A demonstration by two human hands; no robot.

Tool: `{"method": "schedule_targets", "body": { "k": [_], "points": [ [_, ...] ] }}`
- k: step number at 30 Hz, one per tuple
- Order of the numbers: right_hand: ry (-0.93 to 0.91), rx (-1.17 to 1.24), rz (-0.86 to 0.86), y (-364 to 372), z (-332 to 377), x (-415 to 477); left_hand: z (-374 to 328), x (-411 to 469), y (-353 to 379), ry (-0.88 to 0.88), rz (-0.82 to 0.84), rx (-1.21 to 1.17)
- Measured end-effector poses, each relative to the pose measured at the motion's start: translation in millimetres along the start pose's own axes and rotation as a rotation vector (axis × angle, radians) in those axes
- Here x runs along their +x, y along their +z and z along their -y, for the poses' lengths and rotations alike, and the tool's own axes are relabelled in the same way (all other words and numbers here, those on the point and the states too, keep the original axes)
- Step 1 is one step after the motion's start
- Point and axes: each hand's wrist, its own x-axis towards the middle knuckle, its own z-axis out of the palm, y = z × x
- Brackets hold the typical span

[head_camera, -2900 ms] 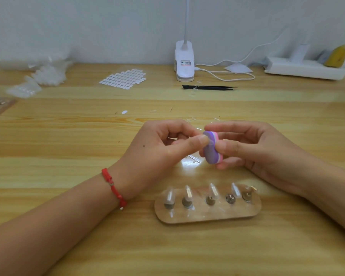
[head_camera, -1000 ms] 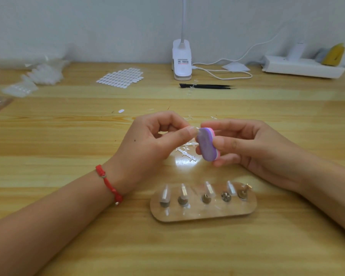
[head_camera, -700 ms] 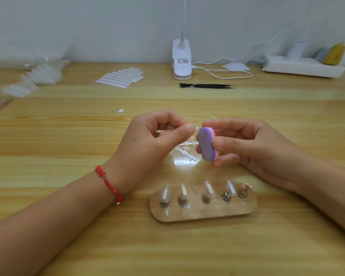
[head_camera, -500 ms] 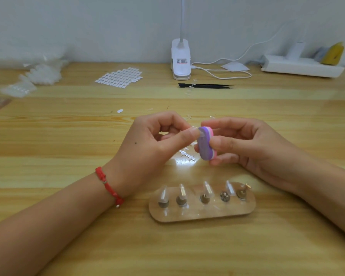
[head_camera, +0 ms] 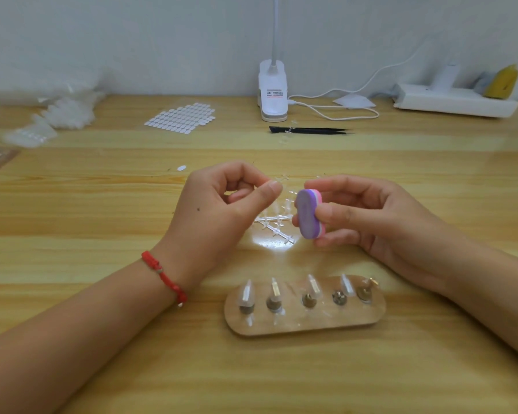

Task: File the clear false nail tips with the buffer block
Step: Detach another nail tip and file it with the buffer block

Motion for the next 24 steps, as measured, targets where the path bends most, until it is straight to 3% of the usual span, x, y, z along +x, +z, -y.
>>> {"method": "schedule_targets", "body": {
  "k": [8,13,18,21,24],
  "points": [
    [-0.036,0.108,-0.129,0.5,-1.0,0.5,-7.0,-3.5,3.5,-0.055,0.208,-0.043],
    [-0.046,0.072,-0.128,4.0,-2.6,0.0,-6.3,-1.9,2.1,-0.091,0.173,-0.106],
    [-0.072,0.151,-0.181,0.7,-2.3,1.1,-6.3,-3.1,1.6,-0.087,0.260,-0.070],
    [-0.076,0.050,-0.118,4.1,-4.7,0.1,-4.6,-1.9,0.5,-0.097,0.231,-0.078],
    [-0.084,0.107,-0.171,2.7,-4.1,1.8,-4.2,-2.7,0.4,-0.062,0.327,0.000]
  ]
}}
